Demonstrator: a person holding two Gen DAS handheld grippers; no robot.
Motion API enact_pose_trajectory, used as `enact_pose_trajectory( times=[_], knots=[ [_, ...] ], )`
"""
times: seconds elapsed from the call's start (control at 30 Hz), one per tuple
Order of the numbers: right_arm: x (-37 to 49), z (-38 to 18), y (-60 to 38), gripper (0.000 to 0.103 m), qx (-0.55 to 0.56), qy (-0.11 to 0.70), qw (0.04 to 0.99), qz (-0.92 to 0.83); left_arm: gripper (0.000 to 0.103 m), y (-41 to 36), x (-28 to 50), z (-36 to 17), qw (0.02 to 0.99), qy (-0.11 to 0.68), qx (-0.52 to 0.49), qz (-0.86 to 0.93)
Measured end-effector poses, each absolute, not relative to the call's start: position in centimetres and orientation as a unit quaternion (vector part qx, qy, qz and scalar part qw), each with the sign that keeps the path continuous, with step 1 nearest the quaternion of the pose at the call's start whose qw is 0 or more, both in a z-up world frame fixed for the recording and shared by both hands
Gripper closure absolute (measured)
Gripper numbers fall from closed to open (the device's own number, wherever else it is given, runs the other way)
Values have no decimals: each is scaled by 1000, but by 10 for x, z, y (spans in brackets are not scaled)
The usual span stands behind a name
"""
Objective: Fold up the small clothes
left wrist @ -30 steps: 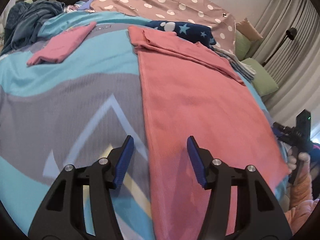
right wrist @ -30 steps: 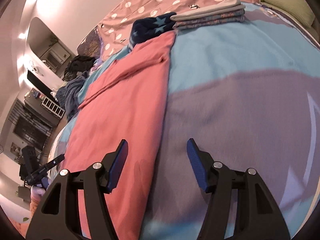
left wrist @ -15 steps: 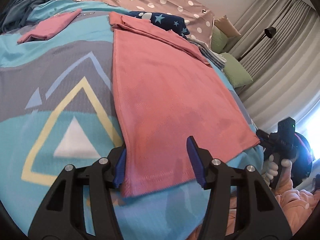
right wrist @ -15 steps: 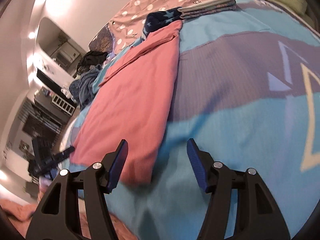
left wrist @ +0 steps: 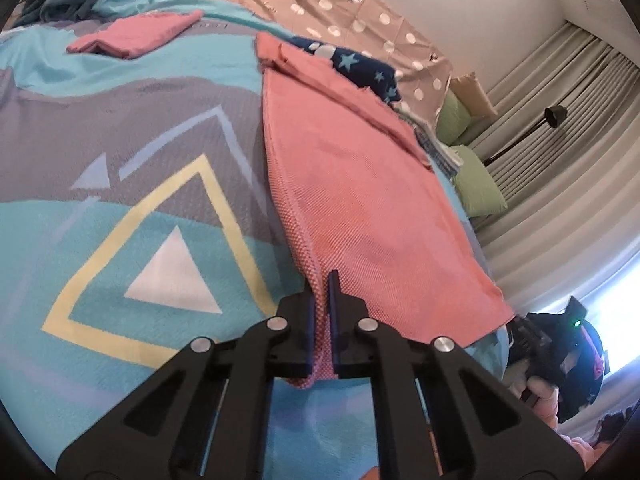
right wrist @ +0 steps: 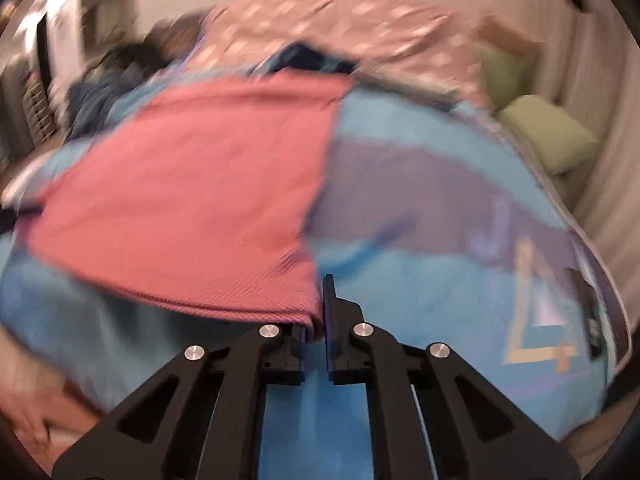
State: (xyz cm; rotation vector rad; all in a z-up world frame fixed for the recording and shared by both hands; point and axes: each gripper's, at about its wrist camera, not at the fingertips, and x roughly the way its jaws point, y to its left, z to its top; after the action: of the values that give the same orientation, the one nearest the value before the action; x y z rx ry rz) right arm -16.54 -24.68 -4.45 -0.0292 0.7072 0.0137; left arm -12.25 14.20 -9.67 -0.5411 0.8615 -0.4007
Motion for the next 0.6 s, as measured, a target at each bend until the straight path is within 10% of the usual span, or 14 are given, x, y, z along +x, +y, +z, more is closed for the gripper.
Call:
enact_pose_trajectory(
  times=[0.2, 0.6],
  knots=[
    [-195, -38, -230, 98, -155, 296, 942, 11, 98, 137, -125, -94, 860, 413, -235, -187],
    [-189, -73, -321, 98, 187, 380, 900, 105, 96, 139, -125, -102, 855, 431, -230, -175]
  ],
)
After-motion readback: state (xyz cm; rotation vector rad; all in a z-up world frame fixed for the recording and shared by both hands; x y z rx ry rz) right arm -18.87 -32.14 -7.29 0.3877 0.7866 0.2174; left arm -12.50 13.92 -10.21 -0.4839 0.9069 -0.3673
